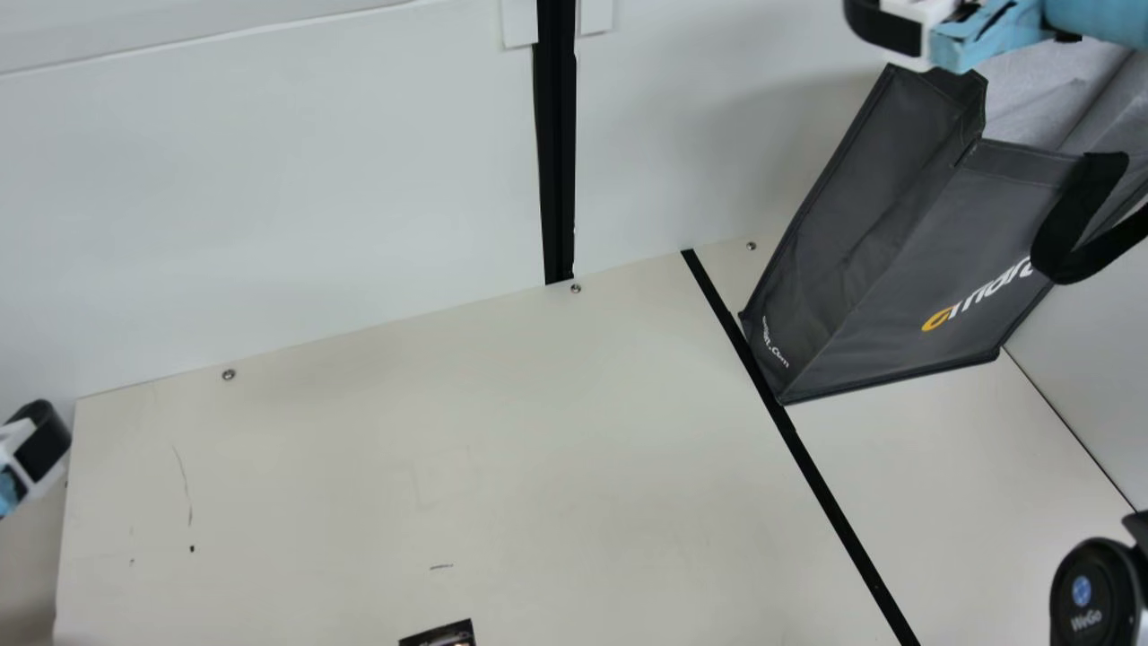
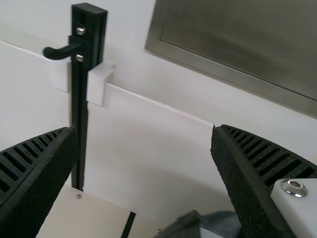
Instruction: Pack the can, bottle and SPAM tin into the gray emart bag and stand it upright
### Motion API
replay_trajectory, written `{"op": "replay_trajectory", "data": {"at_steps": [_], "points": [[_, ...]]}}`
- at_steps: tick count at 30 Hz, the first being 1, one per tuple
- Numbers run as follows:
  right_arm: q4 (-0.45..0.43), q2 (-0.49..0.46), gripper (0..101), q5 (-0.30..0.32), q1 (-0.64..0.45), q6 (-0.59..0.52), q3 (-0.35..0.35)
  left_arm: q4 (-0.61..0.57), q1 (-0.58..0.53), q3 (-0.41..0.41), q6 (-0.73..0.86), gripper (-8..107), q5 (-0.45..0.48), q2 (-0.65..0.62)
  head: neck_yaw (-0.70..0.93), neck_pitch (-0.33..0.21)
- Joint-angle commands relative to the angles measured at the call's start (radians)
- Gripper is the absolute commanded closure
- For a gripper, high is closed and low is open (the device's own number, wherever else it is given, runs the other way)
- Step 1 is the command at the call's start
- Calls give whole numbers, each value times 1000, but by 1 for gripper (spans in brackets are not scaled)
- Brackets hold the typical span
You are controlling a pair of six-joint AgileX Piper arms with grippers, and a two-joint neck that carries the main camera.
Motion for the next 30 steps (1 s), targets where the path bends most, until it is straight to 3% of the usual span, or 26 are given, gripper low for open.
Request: {"op": "replay_trajectory", "data": {"at_steps": [1,15,30], "points": [[-16,-15,6,-9,54,3,28,0,0,0,0,9,0,0,-1,-21],[-91,-143,6,-111,281,67,276,0,0,0,0,9,0,0,-1,-21],[-161,-283,6,-208,428,129,572,0,0,0,0,9,0,0,-1,-21]]}}
